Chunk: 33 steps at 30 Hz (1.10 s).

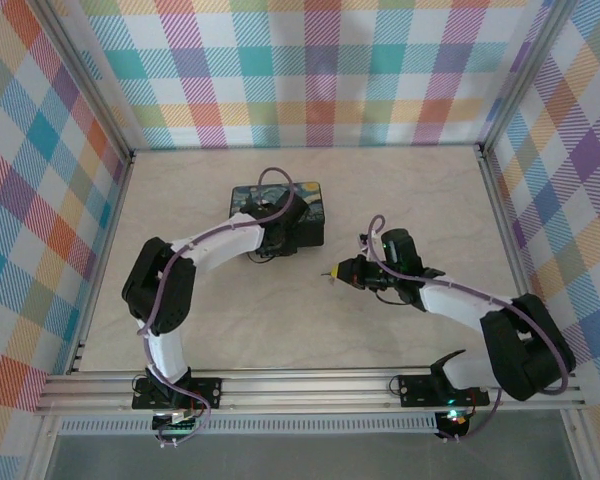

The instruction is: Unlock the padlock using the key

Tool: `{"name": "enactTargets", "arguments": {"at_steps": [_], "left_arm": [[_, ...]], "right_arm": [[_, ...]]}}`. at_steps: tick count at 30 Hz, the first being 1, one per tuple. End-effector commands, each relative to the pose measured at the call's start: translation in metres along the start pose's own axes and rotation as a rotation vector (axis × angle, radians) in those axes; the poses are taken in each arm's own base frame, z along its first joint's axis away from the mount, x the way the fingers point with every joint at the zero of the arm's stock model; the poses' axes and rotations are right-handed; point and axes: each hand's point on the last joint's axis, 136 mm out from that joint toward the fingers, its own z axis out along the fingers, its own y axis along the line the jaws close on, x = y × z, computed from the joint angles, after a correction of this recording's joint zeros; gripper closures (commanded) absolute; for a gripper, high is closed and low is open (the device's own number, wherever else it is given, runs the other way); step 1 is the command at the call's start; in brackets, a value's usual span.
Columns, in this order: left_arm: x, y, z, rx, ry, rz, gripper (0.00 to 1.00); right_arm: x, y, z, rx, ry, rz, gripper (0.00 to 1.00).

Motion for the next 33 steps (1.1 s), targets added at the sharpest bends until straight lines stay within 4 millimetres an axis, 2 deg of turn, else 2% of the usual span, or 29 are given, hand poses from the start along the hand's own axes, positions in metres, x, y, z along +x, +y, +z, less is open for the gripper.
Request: {"name": "enactTargets", "arguments": {"at_steps": [1,10,19,26,33], "left_arm": [[0.002,0.0,-0.05,0.044,0.023,0.041,0.84],[0.033,-0.005,-0.085,0.124,0.209,0.012,0.85],[0.043,-0.003,-0.123,0.144,0.29,-0.09,0.85],[0.067,0.0,-0.139,0.12,0.421,-0.239,0.86],[0.081,0.006,-0.152,0.03,0.532,-0.263,0.85]], "right_arm": [[0.006,0.001,-0.009,0.039,0.014,-0.039,1.0],[0.011,0.024,-0.027,0.052,0.049,-0.103,1.0],[0.014,0.043,-0.042,0.039,0.079,-0.154,1.0],[0.016,0.051,-0.046,0.016,0.092,-0.157,1.0],[0.02,0.059,-0.05,-0.01,0.113,-0.159,1.0]]}}
